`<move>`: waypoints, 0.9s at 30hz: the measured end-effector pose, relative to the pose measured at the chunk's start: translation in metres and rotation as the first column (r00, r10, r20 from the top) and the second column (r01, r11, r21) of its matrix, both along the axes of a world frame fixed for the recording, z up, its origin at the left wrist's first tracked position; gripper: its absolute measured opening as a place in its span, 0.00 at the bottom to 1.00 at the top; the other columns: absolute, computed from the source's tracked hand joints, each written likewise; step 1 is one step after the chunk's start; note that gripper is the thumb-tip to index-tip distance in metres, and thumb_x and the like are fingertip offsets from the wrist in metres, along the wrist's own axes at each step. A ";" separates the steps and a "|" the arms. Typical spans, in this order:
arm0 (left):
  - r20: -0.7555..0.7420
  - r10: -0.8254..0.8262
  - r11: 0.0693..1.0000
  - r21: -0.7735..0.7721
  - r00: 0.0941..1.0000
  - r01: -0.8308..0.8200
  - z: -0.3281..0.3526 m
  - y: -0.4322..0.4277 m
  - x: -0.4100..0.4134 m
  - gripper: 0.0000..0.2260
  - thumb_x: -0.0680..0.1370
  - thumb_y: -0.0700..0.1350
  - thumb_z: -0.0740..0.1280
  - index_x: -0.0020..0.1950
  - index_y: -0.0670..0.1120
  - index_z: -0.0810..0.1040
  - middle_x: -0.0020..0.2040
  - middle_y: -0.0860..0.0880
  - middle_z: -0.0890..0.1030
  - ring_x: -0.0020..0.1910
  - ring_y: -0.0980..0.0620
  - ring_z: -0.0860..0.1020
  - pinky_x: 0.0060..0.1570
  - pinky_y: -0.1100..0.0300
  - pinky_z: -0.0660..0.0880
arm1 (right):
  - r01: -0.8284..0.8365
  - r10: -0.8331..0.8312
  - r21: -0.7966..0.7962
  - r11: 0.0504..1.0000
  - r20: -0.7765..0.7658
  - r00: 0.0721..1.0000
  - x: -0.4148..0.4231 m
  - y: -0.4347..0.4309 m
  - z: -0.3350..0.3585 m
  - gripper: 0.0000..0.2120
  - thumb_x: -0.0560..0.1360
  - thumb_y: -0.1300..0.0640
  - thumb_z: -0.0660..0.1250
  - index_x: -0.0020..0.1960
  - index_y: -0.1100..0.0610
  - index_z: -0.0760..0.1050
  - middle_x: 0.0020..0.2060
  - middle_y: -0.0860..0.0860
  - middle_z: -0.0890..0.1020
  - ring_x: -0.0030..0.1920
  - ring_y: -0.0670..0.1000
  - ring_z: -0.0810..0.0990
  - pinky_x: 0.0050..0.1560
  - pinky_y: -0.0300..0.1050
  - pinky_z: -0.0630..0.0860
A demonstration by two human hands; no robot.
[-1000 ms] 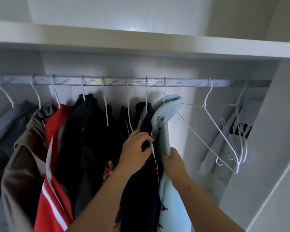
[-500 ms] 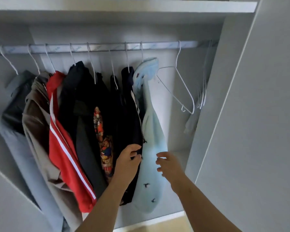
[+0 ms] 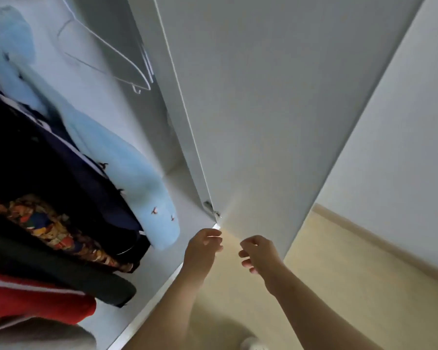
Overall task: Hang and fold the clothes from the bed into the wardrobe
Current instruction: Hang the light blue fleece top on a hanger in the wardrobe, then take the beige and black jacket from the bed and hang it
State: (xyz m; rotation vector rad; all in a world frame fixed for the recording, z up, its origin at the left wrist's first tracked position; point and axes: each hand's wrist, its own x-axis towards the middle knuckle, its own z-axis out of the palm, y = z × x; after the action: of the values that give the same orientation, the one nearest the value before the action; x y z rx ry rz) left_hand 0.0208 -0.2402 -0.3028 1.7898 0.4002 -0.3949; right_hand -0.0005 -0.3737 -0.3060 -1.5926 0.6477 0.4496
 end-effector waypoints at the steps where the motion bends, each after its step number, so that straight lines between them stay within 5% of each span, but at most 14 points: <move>1: -0.026 -0.066 0.998 0.000 0.997 0.066 -0.007 -0.008 -0.006 0.07 0.75 0.37 0.63 0.44 0.49 0.77 0.41 0.50 0.80 0.39 0.54 0.79 0.45 0.59 0.72 | 0.060 -0.060 -0.007 0.998 -0.024 0.998 -0.014 -0.007 -0.006 0.05 0.76 0.61 0.59 0.44 0.57 0.73 0.34 0.50 0.78 0.30 0.48 0.73 0.30 0.38 0.66; 11: -0.274 -0.595 0.777 0.043 0.756 0.627 -0.064 -0.054 -0.103 0.07 0.76 0.40 0.62 0.44 0.52 0.76 0.44 0.51 0.80 0.43 0.54 0.80 0.42 0.61 0.72 | 0.603 -0.574 0.025 0.797 -0.282 0.769 -0.183 -0.016 -0.058 0.04 0.78 0.60 0.60 0.46 0.57 0.73 0.36 0.53 0.78 0.32 0.50 0.74 0.33 0.40 0.68; 17: -0.364 -0.843 0.419 0.015 0.395 0.908 -0.071 -0.114 -0.192 0.05 0.76 0.41 0.62 0.49 0.49 0.75 0.39 0.51 0.76 0.39 0.54 0.75 0.34 0.64 0.68 | 0.896 -0.843 0.036 0.442 -0.323 0.429 -0.305 -0.032 -0.066 0.05 0.77 0.60 0.61 0.44 0.57 0.73 0.34 0.52 0.78 0.30 0.50 0.75 0.32 0.38 0.68; 21: -0.339 -0.908 0.255 0.017 0.245 0.967 -0.066 -0.166 -0.262 0.05 0.76 0.41 0.62 0.44 0.51 0.74 0.35 0.51 0.75 0.36 0.55 0.74 0.33 0.63 0.67 | 0.971 -0.917 0.067 0.227 -0.321 0.237 -0.384 -0.047 -0.065 0.04 0.77 0.59 0.61 0.43 0.56 0.73 0.34 0.52 0.78 0.29 0.49 0.75 0.31 0.37 0.68; 27: -0.350 -0.924 0.166 -0.011 0.152 0.986 -0.062 -0.239 -0.390 0.08 0.76 0.38 0.60 0.41 0.50 0.73 0.35 0.52 0.76 0.32 0.56 0.73 0.31 0.64 0.65 | 0.998 -0.958 0.055 0.007 -0.287 0.022 -0.525 -0.091 -0.055 0.04 0.76 0.60 0.61 0.43 0.56 0.72 0.30 0.50 0.77 0.27 0.48 0.73 0.30 0.36 0.67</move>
State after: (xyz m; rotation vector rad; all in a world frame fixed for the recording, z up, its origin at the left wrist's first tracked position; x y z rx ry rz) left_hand -0.3696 -0.4787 -0.3649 2.0087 -0.7135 -1.6307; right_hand -0.5251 -0.4645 -0.3615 -0.4571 1.6210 -0.4712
